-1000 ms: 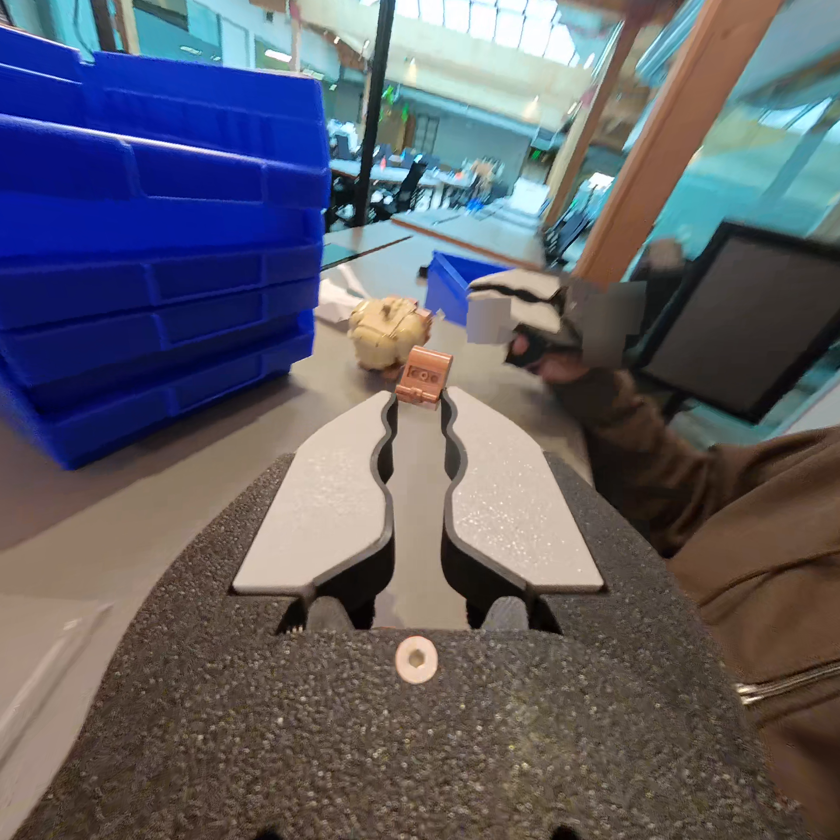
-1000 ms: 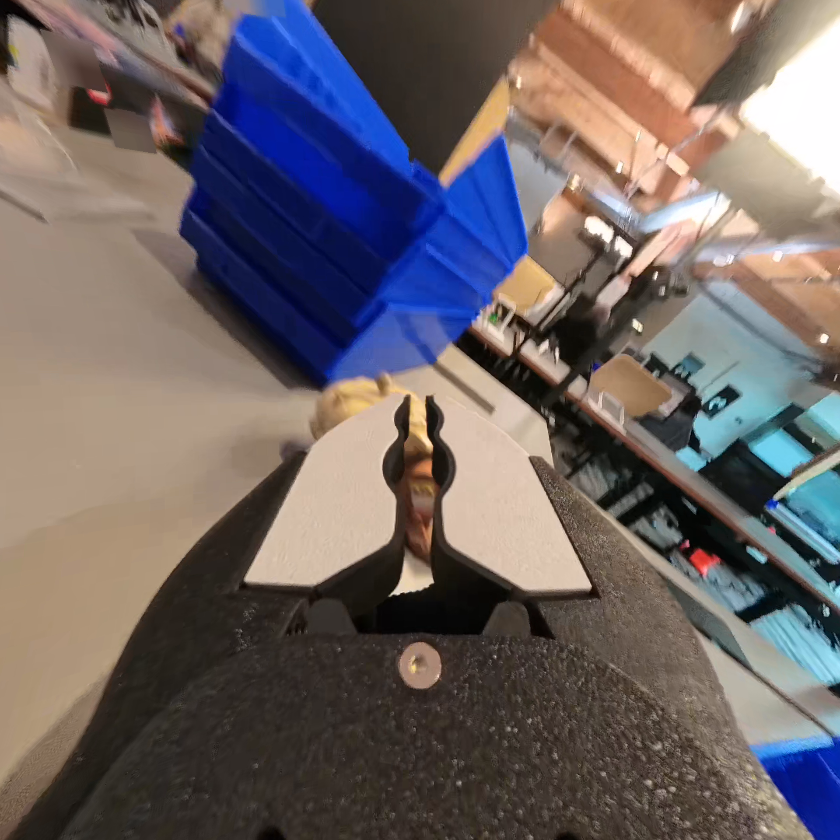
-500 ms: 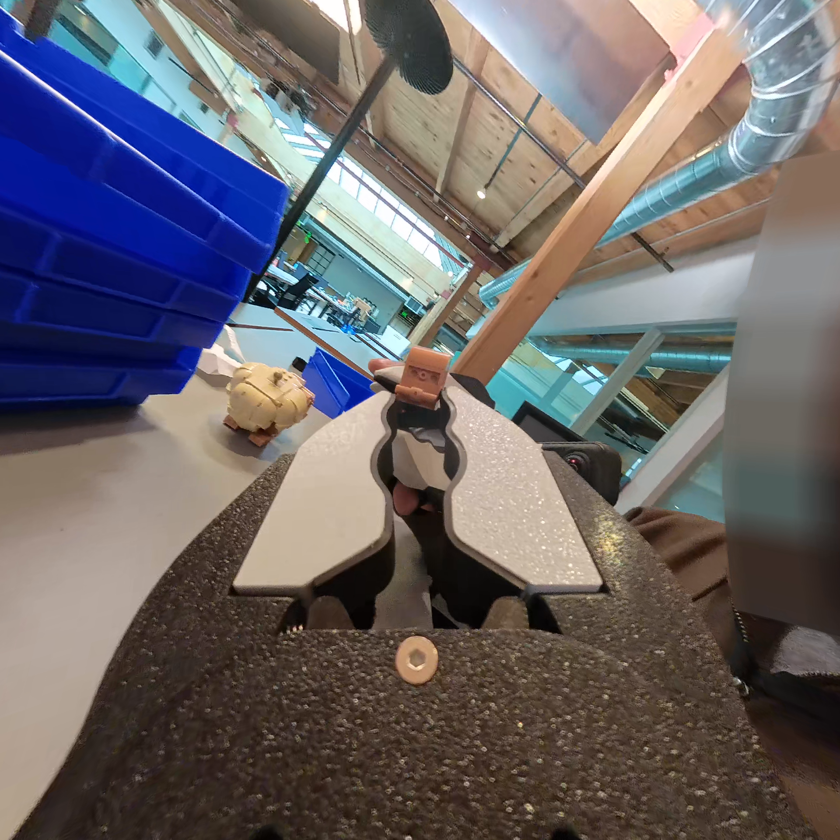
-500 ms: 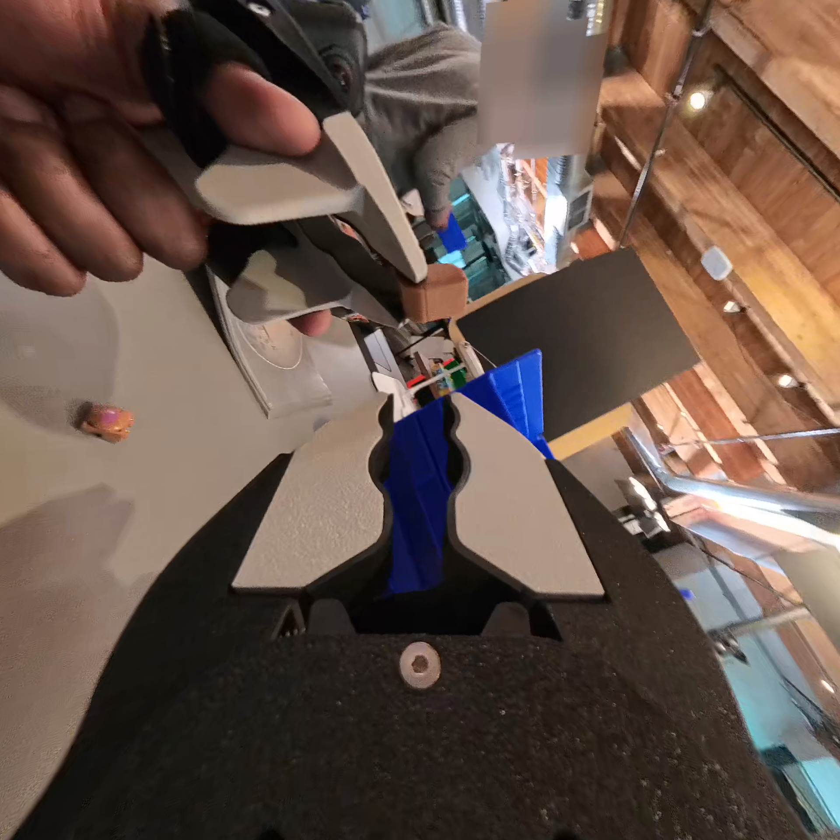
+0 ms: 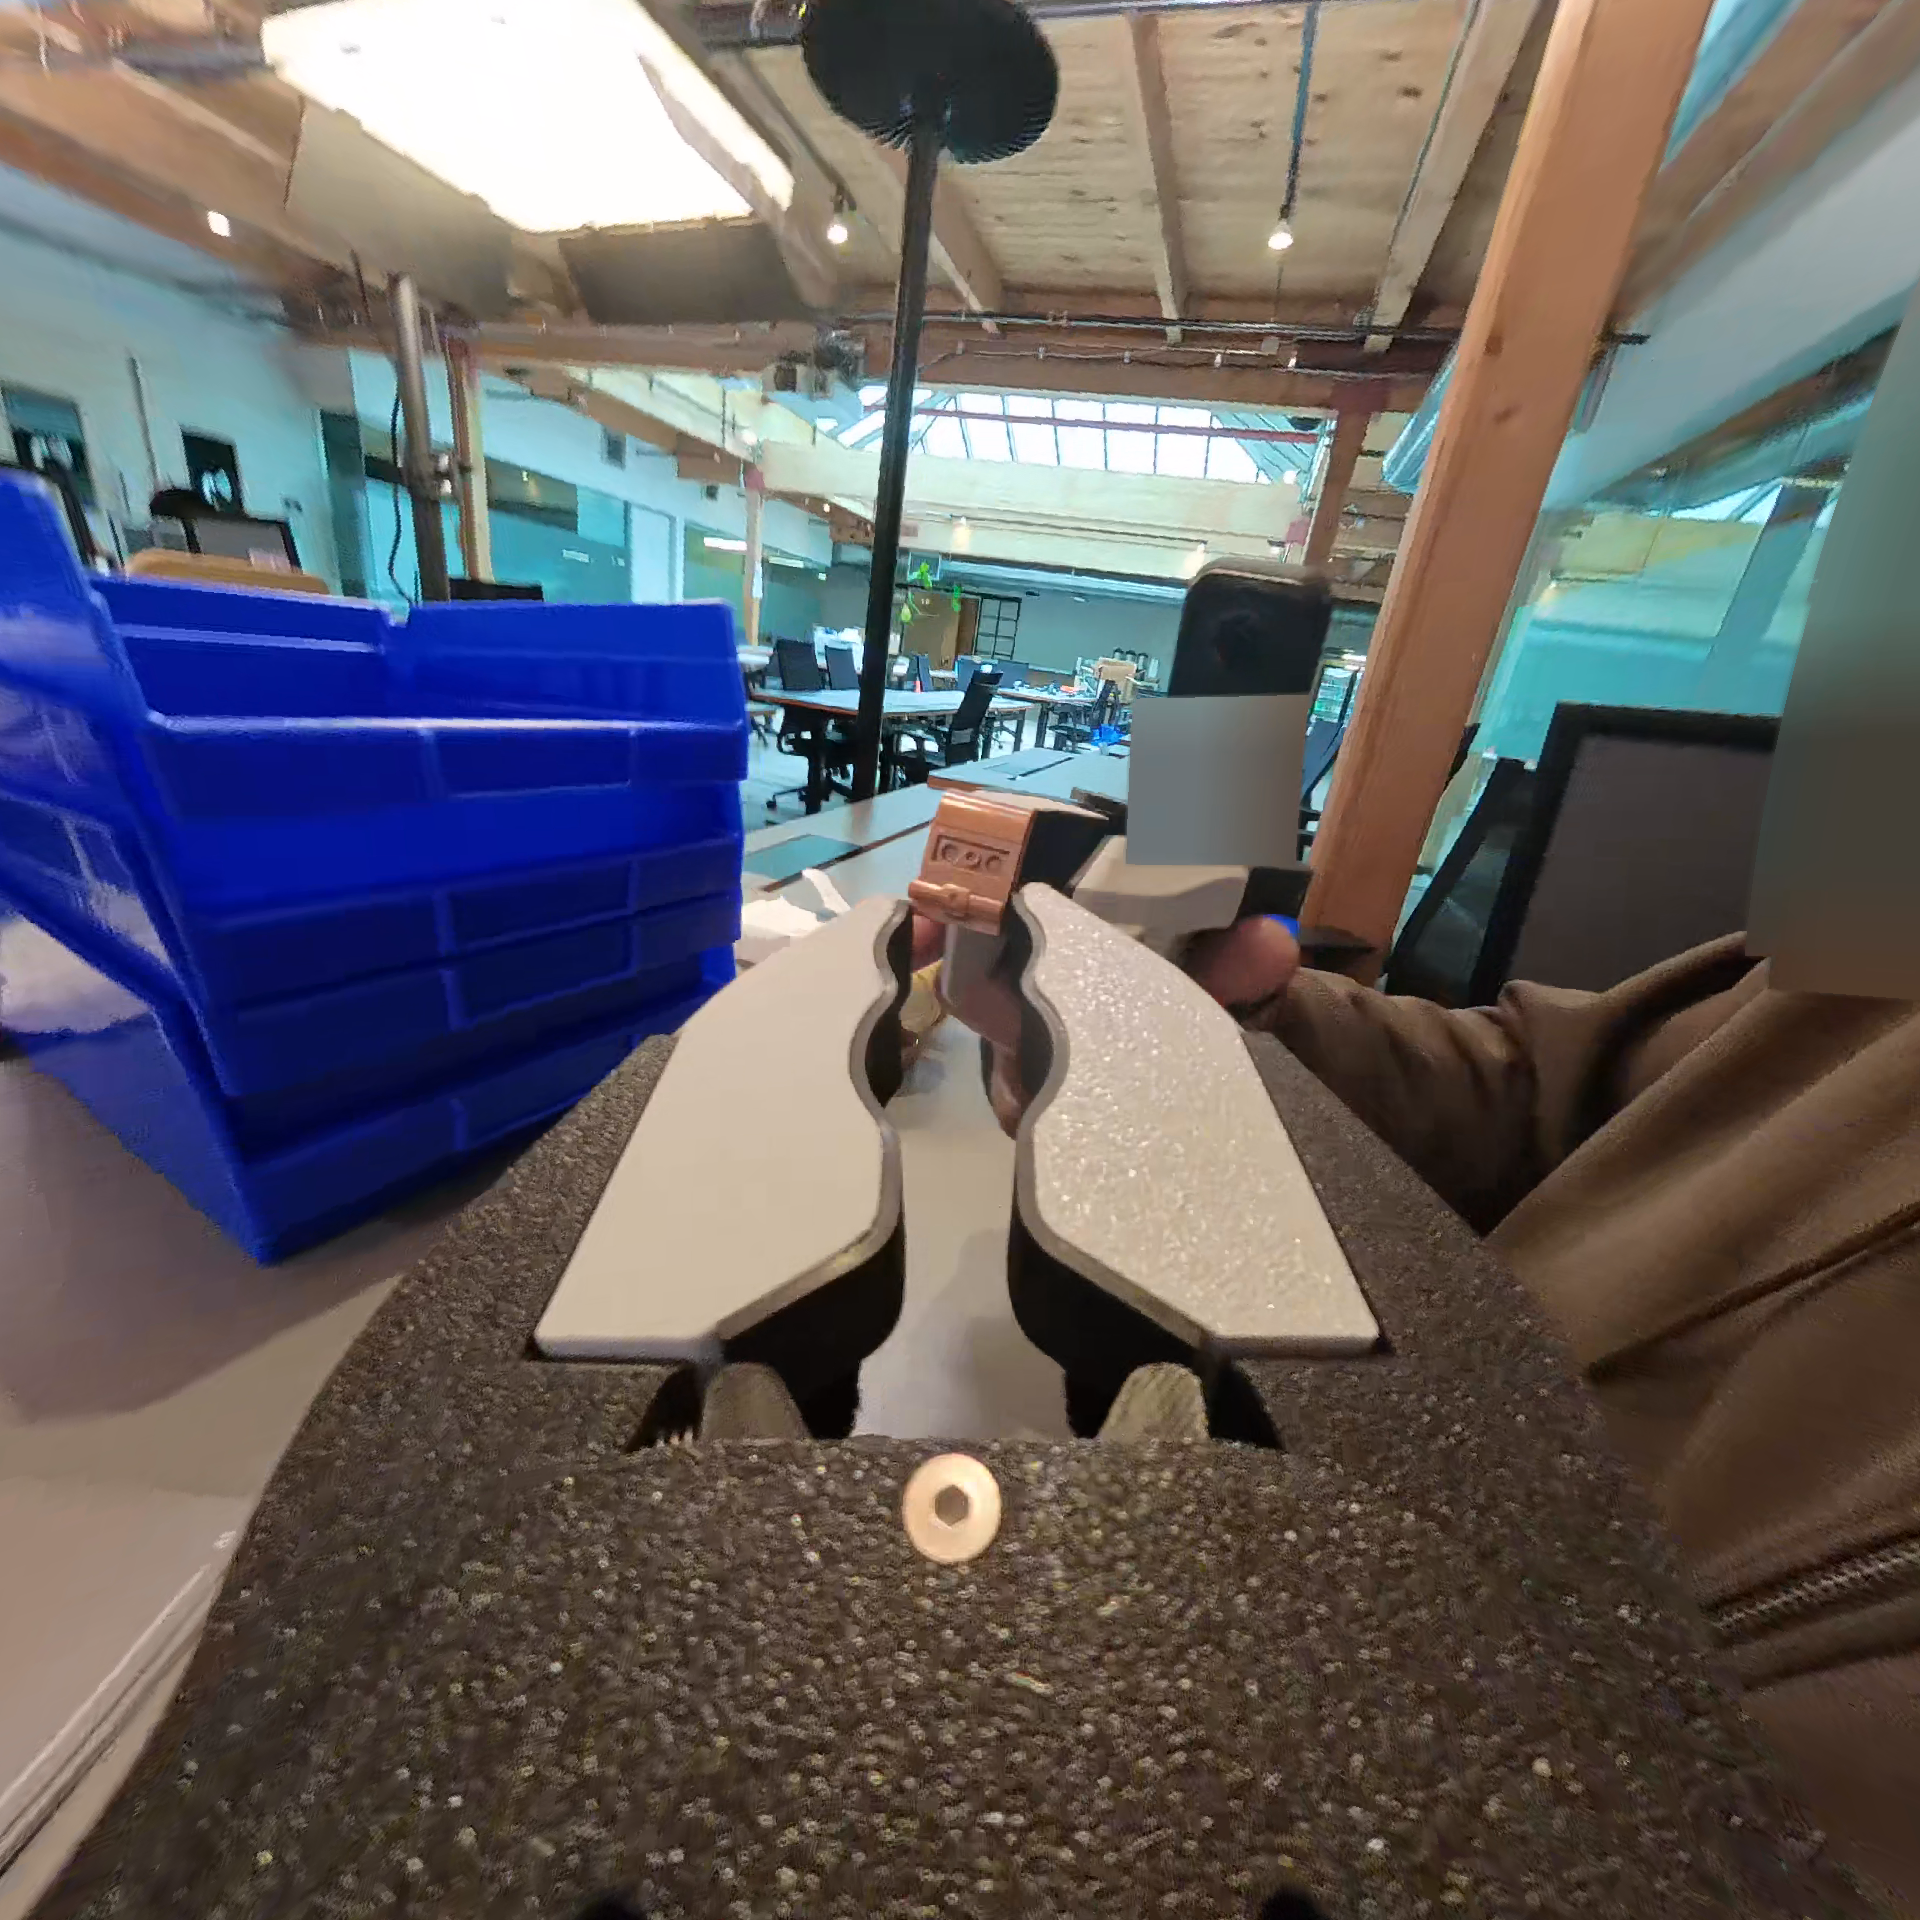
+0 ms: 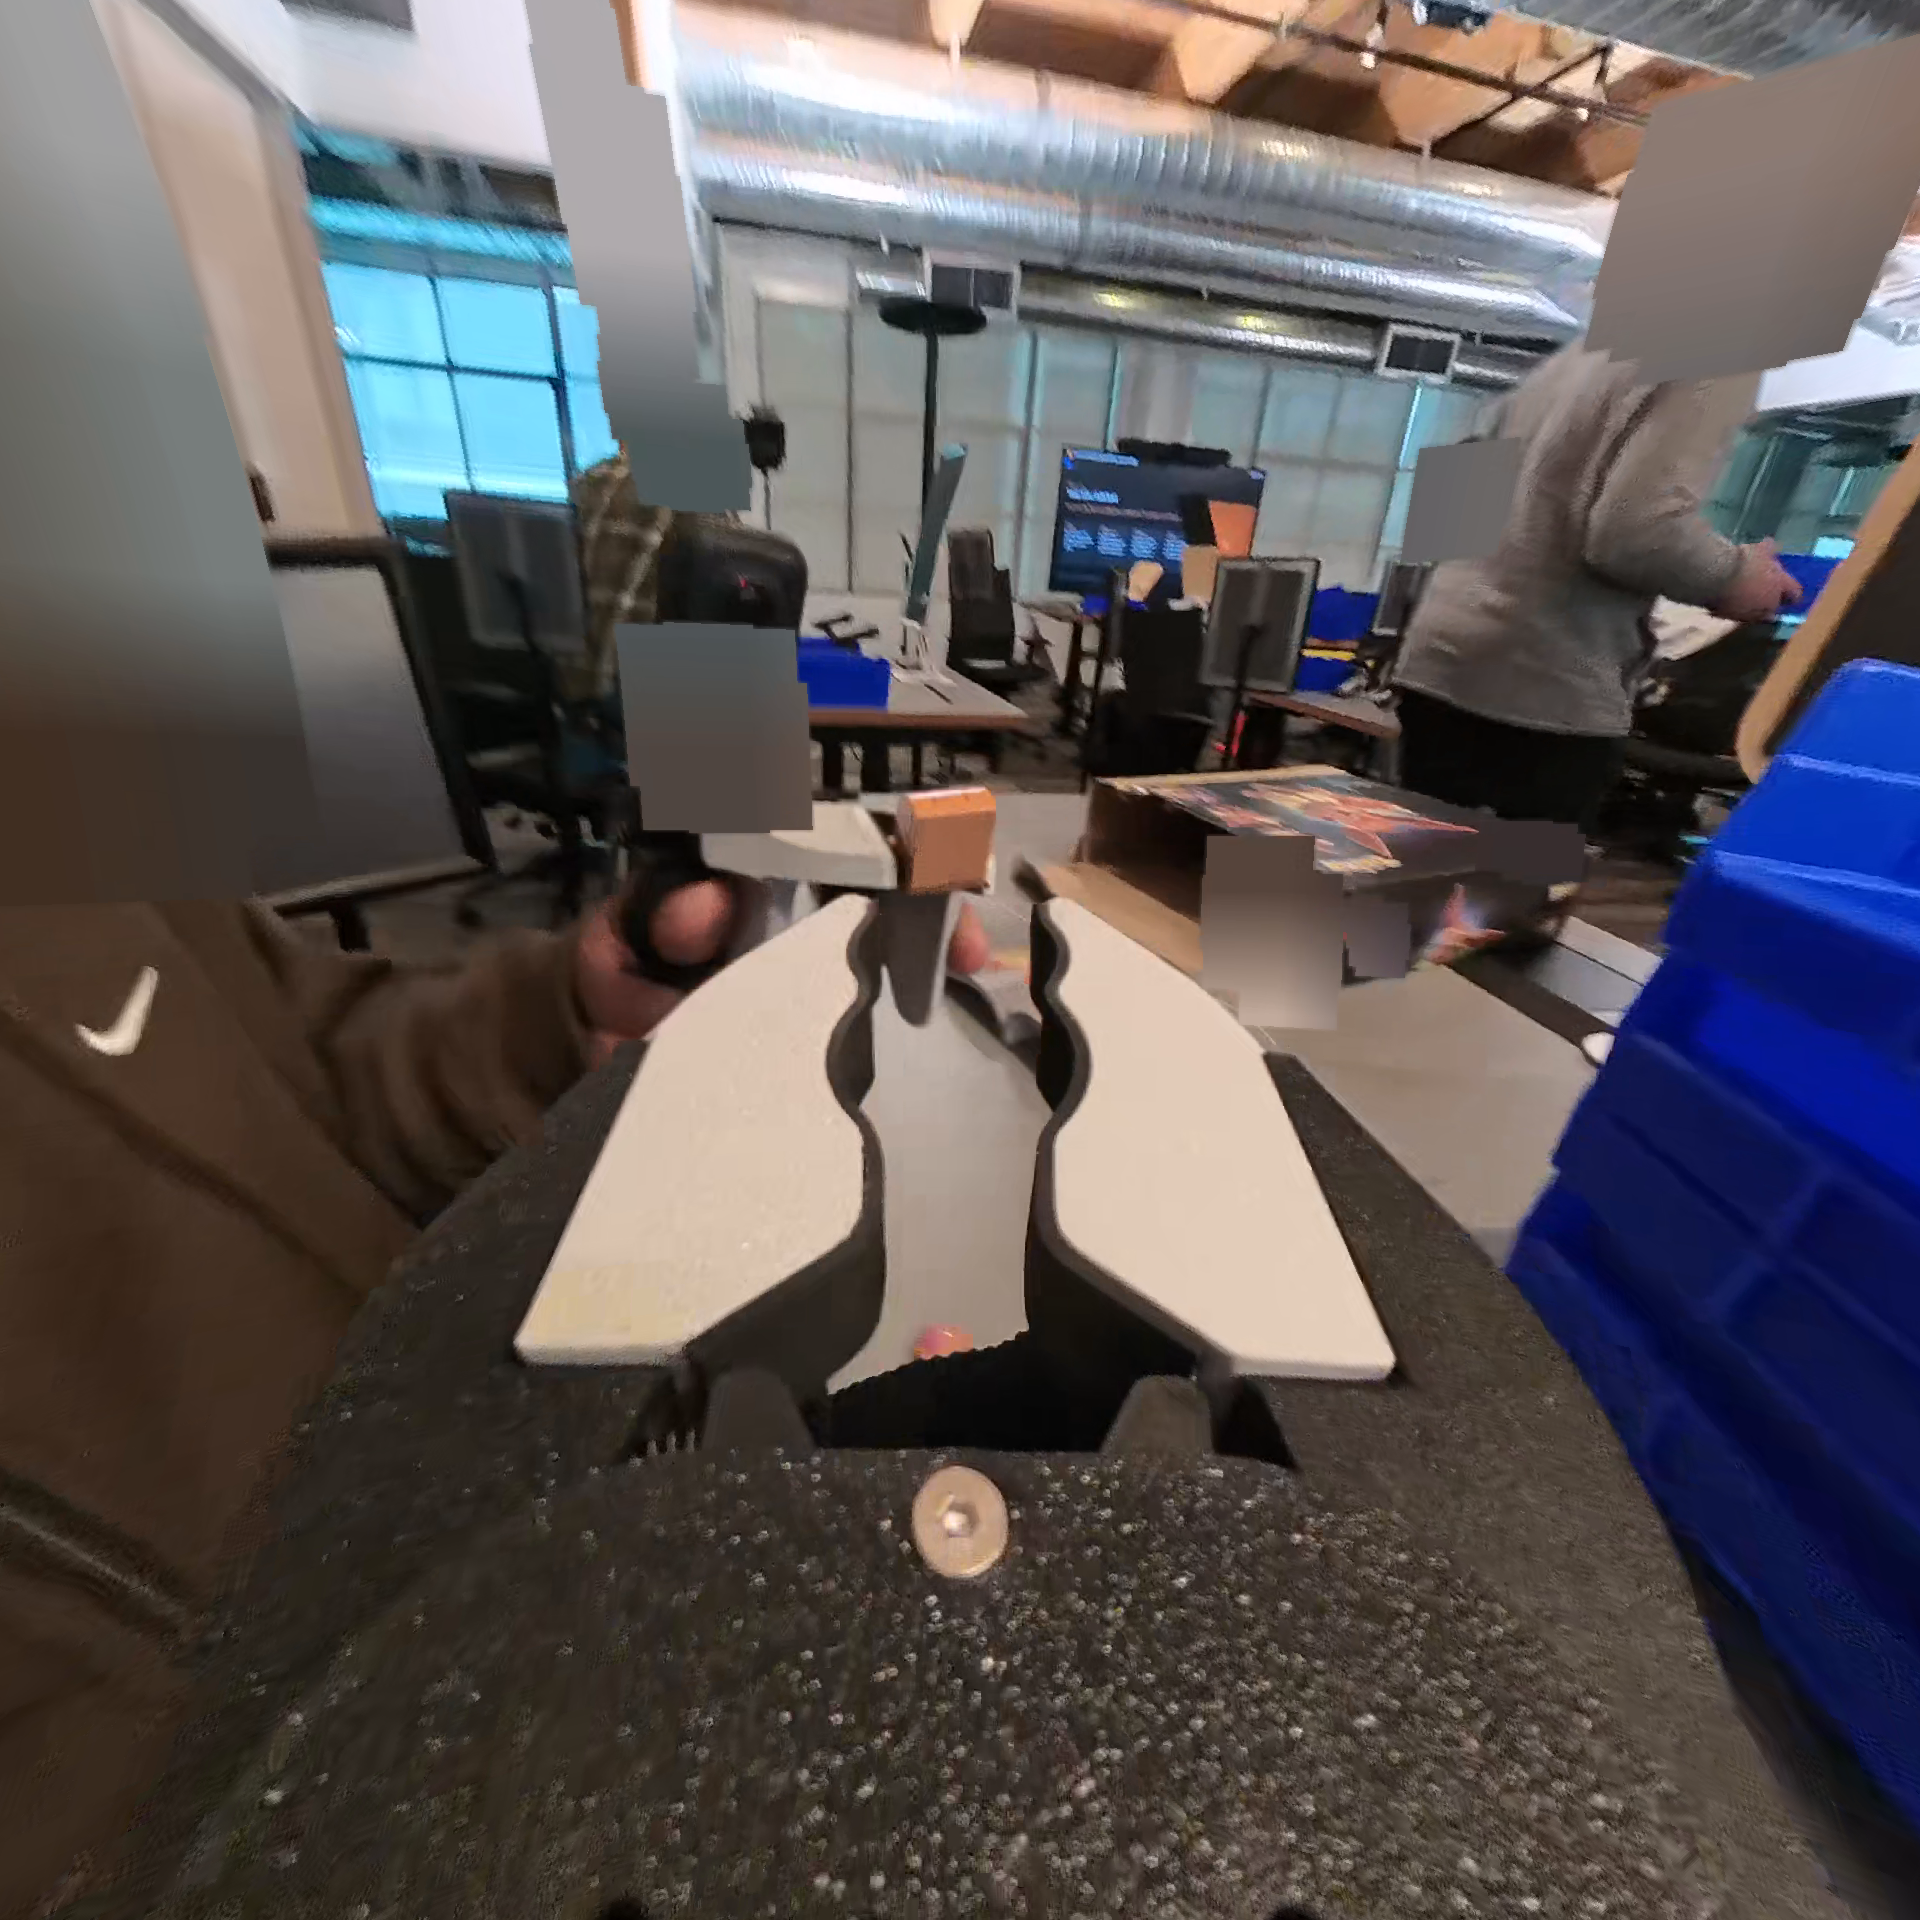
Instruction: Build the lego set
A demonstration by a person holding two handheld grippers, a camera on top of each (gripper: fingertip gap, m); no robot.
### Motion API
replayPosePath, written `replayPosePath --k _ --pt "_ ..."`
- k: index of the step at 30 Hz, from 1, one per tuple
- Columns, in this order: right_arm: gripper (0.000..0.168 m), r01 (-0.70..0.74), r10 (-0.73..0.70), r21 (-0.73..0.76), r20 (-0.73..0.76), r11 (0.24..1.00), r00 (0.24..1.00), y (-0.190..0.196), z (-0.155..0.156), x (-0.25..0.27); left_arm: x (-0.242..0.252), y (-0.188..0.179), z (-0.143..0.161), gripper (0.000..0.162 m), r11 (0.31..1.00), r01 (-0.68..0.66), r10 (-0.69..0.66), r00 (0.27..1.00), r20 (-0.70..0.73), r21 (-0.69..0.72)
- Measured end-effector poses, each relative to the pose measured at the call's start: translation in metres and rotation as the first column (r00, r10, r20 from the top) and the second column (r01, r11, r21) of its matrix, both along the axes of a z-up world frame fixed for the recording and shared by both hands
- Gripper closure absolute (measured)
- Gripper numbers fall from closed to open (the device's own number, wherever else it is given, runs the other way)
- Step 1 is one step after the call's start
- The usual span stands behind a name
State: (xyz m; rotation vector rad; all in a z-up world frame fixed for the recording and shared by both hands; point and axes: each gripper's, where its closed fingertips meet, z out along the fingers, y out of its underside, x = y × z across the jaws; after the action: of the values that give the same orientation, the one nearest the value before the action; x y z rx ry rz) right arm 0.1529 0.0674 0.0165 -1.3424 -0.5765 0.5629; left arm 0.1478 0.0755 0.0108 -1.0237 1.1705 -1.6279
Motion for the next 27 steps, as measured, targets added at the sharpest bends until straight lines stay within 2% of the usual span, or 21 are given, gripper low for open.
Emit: replayPosePath --k 6,10,17,24,27 --pt "0.142 -0.011 0.016 0.067 -0.083 0.998 0.996 -0.021 0.004 -0.016 -0.010 -0.020 -0.002 0.145 0.994 -0.015 0.009 0.998 0.064 0.107" --pt "0.142 0.022 -0.018 0.051 -0.080 0.998 0.997 -0.019 -0.001 -0.010 -0.003 -0.031 -0.009 0.145 0.994 0.061 -0.065 0.997 0.035 0.093" --pt "0.150 -0.022 0.024 0.038 -0.056 0.999 0.998 -0.024 -0.003 -0.015 -0.002 -0.038 -0.015 0.145 0.989 0.132 -0.132 0.991 0.002 0.060" --pt "0.152 -0.017 0.018 0.036 -0.028 0.999 0.999 -0.025 -0.006 -0.017 -0.005 -0.040 -0.015 0.143 0.990 0.129 -0.130 0.991 0.021 0.056" --pt "0.152 -0.019 0.019 0.028 -0.015 0.999 1.000 -0.025 -0.009 -0.017 -0.004 -0.043 -0.015 0.137 0.989 0.122 -0.124 0.992 0.027 0.081"
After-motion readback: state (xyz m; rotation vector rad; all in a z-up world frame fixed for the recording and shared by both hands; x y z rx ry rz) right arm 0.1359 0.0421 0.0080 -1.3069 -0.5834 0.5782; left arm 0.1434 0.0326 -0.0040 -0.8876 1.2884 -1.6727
